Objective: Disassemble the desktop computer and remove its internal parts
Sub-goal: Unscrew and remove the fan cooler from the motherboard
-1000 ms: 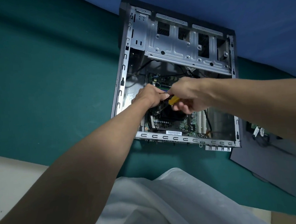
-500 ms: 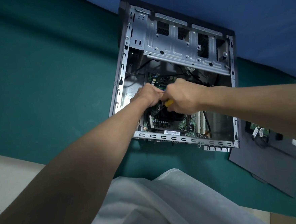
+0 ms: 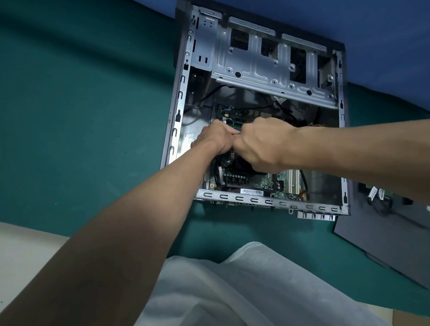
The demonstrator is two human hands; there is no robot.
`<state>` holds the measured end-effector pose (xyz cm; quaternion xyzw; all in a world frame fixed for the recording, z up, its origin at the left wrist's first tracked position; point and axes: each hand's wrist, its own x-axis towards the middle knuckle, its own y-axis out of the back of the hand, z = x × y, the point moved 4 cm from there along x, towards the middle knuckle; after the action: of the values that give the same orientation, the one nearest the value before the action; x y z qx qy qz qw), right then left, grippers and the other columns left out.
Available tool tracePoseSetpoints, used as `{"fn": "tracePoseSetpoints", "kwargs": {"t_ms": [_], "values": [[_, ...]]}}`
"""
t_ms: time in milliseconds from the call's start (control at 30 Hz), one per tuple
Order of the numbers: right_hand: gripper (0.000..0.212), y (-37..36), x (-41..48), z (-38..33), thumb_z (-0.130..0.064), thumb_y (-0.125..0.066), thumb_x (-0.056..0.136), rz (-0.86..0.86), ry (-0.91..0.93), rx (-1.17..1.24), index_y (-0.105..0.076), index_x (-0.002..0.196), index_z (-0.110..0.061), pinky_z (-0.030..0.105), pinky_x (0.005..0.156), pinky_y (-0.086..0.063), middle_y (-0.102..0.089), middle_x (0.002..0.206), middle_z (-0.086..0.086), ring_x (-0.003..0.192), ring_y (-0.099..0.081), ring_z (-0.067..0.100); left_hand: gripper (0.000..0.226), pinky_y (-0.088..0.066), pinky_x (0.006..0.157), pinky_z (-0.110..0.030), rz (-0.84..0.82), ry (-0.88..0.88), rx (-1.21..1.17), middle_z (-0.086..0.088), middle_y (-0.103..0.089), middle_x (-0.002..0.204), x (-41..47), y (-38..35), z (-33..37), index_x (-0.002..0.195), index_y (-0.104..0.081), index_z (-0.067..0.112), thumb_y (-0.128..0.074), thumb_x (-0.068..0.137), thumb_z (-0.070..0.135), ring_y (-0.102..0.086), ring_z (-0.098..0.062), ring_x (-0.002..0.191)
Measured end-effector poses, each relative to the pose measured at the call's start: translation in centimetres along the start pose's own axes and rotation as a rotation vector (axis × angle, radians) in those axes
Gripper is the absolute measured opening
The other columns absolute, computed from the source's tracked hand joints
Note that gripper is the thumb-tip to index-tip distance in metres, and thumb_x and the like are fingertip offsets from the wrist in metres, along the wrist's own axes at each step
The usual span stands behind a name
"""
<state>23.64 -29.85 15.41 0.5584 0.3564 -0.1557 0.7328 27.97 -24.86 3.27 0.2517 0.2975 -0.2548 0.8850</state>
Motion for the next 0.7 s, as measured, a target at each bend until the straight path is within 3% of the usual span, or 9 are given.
{"fn": "tracePoseSetpoints", "kwargs": {"t_ms": [67,100,167,300,400,467,633,667,700], "values": [[0.036,0.0,-0.1,-0.4,-0.016,-0.03,0.097,0.046,0.069,-0.065,-0.026,0.061,-0.011,0.029,0.047,-0.038,-0.039,0.057,0.003,0.048,-0.042,0.018,0.03,-0.046,0.082,-0.044,-0.013,0.01,0.001,-0.014,-0.07,0.092,0.0,0.1,0.0,0.067,-0.065,0.018,-0.047,0.085,0.003,-0.035,-0.019,0.116],[0.036,0.1,0.1,-0.3,-0.013,-0.033,0.096,0.065,0.035,-0.022,-0.026,0.061,-0.01,0.029,0.046,-0.037,-0.039,0.056,0.003,0.047,-0.04,0.017,0.049,-0.044,0.077,-0.041,-0.007,0.032,-0.01,-0.009,-0.064,0.078,-0.1,0.2,0.0,0.045,-0.06,0.026,-0.045,0.087,0.005,-0.034,-0.017,0.081],[0.028,0.0,0.6,0.0,-0.006,-0.046,0.089,0.095,-0.072,0.185,-0.035,0.064,-0.005,0.026,0.045,-0.035,-0.042,0.06,0.005,0.049,-0.042,0.018,0.042,-0.04,0.068,-0.033,-0.015,0.039,0.019,-0.002,-0.051,0.068,-0.2,0.1,0.0,0.048,-0.038,0.021,-0.046,0.088,0.008,-0.041,-0.023,0.078],[0.03,-0.7,1.1,1.8,-0.024,-0.063,0.09,0.175,-0.469,0.651,-0.051,0.069,-0.005,0.028,0.057,-0.046,-0.059,0.086,0.016,0.069,-0.061,0.03,0.014,-0.05,0.091,-0.041,-0.01,-0.025,0.088,-0.003,-0.067,0.118,-0.4,0.0,0.3,0.074,-0.067,0.012,-0.058,0.084,0.008,-0.062,-0.032,0.102],[0.029,-1.6,1.1,1.7,-0.024,-0.051,0.097,0.016,-0.652,0.916,-0.057,0.081,-0.001,0.016,0.033,-0.036,-0.06,0.063,0.01,0.033,-0.049,0.013,0.008,-0.047,0.095,-0.047,-0.001,-0.045,0.104,-0.021,-0.063,0.117,-0.2,-0.2,0.3,0.081,-0.053,0.007,-0.051,0.087,0.002,-0.055,-0.042,0.113],[0.023,-1.6,1.0,1.7,-0.014,-0.042,0.1,-0.105,-0.665,1.023,-0.054,0.084,-0.003,0.011,0.029,-0.024,-0.05,0.059,0.006,0.035,-0.036,0.01,0.011,-0.047,0.095,-0.047,0.002,-0.049,0.114,-0.017,-0.063,0.117,-0.2,-0.2,0.3,0.082,-0.052,0.014,-0.056,0.09,0.009,-0.055,-0.039,0.115],[0.016,0.2,0.8,1.2,-0.011,-0.048,0.094,-0.066,-0.31,0.334,-0.051,0.08,-0.005,0.024,0.042,-0.035,-0.045,0.063,0.005,0.053,-0.042,0.016,0.019,-0.05,0.086,-0.044,0.014,-0.036,0.108,-0.015,-0.07,0.099,0.2,-0.2,0.0,0.069,-0.061,0.018,-0.06,0.088,0.014,-0.062,-0.039,0.099],[0.018,0.5,0.7,0.7,-0.011,-0.048,0.093,-0.026,-0.216,0.219,-0.049,0.076,-0.006,0.025,0.046,-0.036,-0.043,0.062,0.004,0.053,-0.042,0.017,0.03,-0.048,0.078,-0.044,0.018,-0.019,0.103,-0.014,-0.068,0.082,0.3,-0.1,-0.1,0.061,-0.061,0.023,-0.057,0.088,0.012,-0.039,-0.016,0.112],[0.022,0.5,0.5,0.4,-0.01,-0.046,0.094,0.012,-0.121,0.143,-0.047,0.072,-0.006,0.027,0.047,-0.036,-0.042,0.061,0.004,0.051,-0.042,0.017,0.04,-0.044,0.074,-0.041,0.016,-0.009,0.099,-0.011,-0.06,0.07,0.5,-0.1,-0.3,0.054,-0.054,0.027,-0.053,0.09,0.01,-0.035,-0.017,0.078]]}}
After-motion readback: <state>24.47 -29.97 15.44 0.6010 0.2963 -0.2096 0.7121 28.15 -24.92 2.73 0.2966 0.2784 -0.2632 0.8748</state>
